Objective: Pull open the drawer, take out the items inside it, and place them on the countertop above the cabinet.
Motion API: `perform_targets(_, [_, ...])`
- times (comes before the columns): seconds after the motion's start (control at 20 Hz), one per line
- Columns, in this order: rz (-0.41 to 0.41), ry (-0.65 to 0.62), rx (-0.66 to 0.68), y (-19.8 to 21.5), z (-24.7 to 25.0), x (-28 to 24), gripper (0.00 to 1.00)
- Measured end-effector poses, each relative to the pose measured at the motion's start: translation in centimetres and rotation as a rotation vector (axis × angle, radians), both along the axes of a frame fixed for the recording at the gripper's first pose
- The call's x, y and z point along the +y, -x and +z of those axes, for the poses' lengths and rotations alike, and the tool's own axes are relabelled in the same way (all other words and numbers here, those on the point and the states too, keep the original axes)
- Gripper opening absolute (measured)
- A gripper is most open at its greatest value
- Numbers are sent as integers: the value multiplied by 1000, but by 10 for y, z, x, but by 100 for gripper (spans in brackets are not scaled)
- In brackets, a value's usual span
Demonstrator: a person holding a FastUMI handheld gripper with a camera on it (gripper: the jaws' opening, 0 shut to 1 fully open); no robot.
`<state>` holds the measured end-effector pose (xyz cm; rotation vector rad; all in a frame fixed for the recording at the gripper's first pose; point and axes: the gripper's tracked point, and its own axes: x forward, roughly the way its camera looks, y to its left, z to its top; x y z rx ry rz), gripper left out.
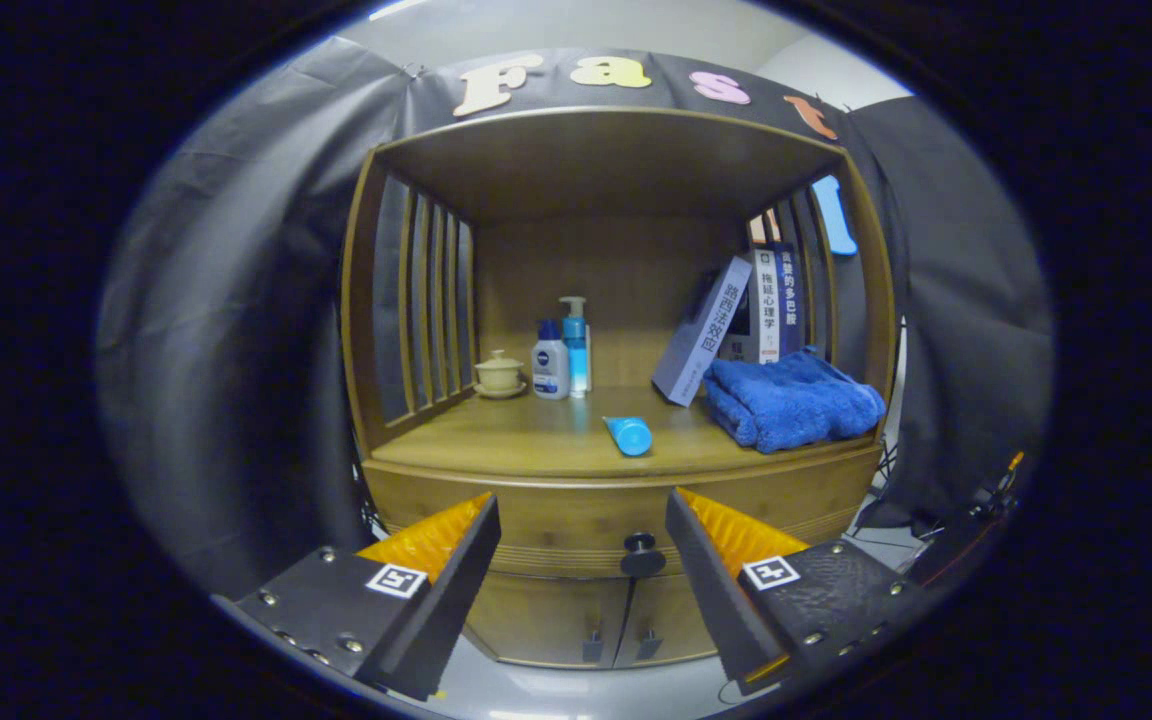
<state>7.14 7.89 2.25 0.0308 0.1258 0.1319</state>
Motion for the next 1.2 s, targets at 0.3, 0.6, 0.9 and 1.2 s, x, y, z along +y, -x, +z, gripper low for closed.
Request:
perform_targets(0.3, [-17, 8, -39, 44, 52, -13, 99])
perform_targets(0.6, [-44, 9, -79, 94, 90, -41, 99])
perform_targets(0.9, [-87, 34, -87, 117, 107, -70, 99])
perform_targets(1.2, [-72, 26, -75, 126, 105, -71, 99])
